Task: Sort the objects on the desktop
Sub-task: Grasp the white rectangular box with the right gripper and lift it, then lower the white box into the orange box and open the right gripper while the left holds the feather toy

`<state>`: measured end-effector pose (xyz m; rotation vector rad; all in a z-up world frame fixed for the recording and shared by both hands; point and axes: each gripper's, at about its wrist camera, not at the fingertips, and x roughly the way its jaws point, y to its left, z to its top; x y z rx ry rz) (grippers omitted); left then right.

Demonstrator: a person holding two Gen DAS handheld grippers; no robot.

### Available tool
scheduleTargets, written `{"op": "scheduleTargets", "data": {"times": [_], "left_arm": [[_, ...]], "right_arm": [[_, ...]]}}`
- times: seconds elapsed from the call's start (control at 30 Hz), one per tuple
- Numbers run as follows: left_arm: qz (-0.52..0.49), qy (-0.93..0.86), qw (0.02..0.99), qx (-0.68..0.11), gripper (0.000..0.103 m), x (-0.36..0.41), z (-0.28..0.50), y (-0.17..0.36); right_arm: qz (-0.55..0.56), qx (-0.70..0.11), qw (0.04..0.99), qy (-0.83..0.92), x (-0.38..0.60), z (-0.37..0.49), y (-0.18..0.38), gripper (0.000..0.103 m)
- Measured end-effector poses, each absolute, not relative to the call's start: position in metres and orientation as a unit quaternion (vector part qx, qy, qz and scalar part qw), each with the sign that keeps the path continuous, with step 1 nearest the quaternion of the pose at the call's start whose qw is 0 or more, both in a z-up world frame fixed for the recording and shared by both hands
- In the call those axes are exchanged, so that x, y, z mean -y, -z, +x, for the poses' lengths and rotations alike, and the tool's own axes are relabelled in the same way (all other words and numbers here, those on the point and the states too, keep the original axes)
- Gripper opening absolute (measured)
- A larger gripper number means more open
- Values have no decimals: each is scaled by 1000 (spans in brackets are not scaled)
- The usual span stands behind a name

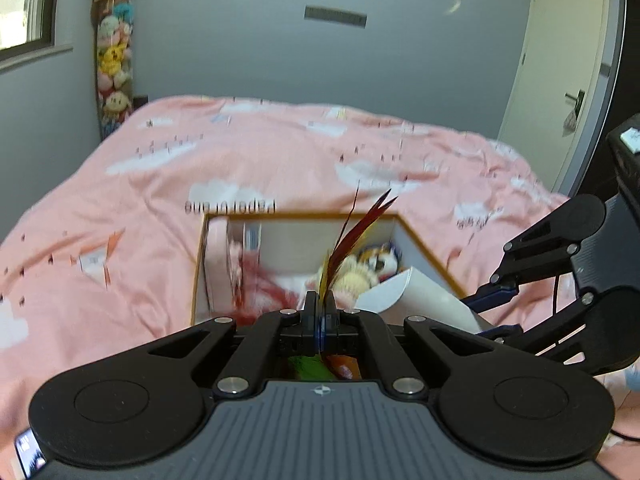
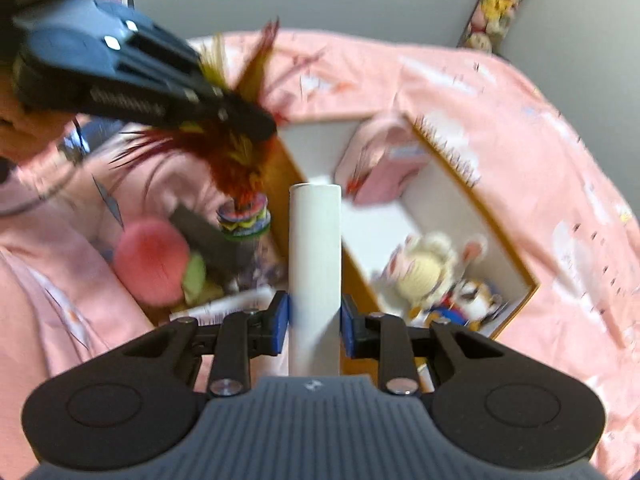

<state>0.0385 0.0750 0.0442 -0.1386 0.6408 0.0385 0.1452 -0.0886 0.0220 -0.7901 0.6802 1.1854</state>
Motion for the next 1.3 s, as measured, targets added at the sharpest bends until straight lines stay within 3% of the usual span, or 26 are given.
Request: {"op": "scheduleTargets", "data": {"times": [0.23, 0.47, 0.97, 1.3], "left_arm": [[-42, -37, 959, -277, 0, -83, 53, -76], [-4, -50, 957, -284, 0, -109, 84, -87], [-13, -45, 943, -329, 0, -156, 130, -60], [-20, -39, 940, -339, 0, -162, 140, -48]], "right_arm": [[-369, -243, 722, -532, 76, 152, -65, 29], [-402, -229, 699, -546, 37, 180, -54, 29], [-417, -371, 551, -621, -60, 264, 41, 29], [-366, -448, 440, -687, -96, 285, 83, 29]]}}
